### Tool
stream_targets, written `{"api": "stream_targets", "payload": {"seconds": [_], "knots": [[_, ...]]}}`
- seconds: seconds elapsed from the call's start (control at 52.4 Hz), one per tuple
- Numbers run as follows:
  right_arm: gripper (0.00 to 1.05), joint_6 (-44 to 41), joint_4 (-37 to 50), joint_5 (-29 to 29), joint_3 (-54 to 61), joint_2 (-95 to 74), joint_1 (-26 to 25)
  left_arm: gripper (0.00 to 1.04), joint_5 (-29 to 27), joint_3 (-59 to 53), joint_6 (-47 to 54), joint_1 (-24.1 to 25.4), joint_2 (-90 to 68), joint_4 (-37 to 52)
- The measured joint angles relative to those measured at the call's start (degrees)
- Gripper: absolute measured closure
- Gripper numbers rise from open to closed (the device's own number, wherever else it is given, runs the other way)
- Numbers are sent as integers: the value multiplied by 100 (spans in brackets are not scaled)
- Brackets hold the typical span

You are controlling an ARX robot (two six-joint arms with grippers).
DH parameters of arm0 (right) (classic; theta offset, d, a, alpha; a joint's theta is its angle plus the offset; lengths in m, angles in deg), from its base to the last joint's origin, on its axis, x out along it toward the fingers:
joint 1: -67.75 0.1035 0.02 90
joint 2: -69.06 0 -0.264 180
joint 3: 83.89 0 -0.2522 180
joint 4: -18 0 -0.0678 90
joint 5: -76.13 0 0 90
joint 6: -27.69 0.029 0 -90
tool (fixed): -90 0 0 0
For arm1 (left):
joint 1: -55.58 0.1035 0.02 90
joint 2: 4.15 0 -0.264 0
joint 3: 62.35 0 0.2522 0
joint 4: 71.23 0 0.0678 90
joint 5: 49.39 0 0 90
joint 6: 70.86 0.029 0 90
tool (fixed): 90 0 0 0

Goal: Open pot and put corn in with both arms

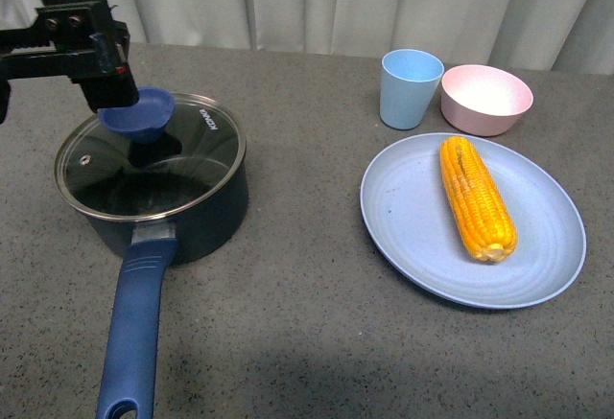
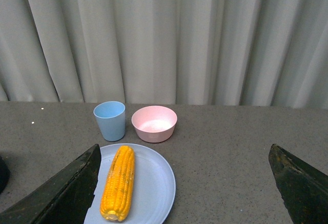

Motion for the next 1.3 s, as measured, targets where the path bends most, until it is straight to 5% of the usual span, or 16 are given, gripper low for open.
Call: {"api": "stream_targets", "payload": {"seconds": [0.84, 1.107, 1.297], "knots": [[9, 2, 0, 0, 0, 0, 0, 7, 162, 1008, 289, -142, -1851, 306], [9, 0, 0, 0, 0, 0, 0, 44, 210, 1038, 339, -177, -1851, 295], [9, 0, 0, 0, 0, 0, 0, 45, 192, 960, 372, -223, -1611, 125]]}}
